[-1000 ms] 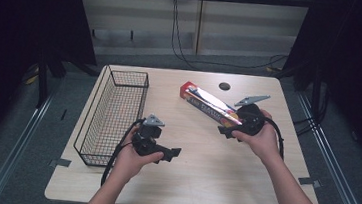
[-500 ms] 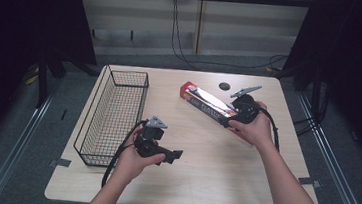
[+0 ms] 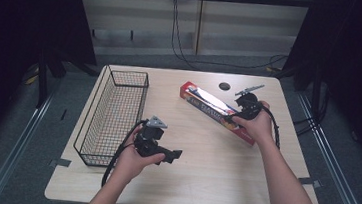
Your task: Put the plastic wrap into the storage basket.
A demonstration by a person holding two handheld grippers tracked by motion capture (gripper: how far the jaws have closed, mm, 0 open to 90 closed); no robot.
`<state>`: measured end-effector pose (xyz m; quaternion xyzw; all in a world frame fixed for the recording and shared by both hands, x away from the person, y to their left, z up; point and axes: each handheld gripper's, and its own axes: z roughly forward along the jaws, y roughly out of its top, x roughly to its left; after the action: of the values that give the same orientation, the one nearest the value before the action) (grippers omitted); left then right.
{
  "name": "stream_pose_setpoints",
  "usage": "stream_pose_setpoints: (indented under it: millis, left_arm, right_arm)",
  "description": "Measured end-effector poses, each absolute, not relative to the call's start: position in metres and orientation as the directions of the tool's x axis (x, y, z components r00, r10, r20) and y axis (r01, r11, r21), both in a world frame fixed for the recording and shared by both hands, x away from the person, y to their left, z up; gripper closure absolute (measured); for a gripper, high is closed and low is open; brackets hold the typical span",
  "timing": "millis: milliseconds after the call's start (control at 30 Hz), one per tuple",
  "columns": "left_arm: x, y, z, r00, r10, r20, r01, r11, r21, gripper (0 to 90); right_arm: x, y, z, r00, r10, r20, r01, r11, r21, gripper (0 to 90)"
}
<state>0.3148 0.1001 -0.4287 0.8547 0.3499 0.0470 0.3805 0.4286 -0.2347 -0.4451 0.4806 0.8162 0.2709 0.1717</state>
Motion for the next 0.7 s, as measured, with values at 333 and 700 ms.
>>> stream_pose_setpoints:
  millis: [333, 700]
  left_arm:
    - [0.315, 0.101, -0.430, 0.744, 0.638, -0.198, 0.570, -0.452, 0.686, 4.1]
    - [0.315, 0.100, -0.432, 0.744, 0.638, -0.198, 0.571, -0.453, 0.685, 4.2]
  right_arm:
    - [0.433, -0.233, -0.453, -0.484, 0.875, -0.002, 0.705, 0.391, 0.591, 17.0]
    - [0.438, -0.233, -0.460, -0.473, 0.881, 0.016, 0.711, 0.371, 0.597, 26.6]
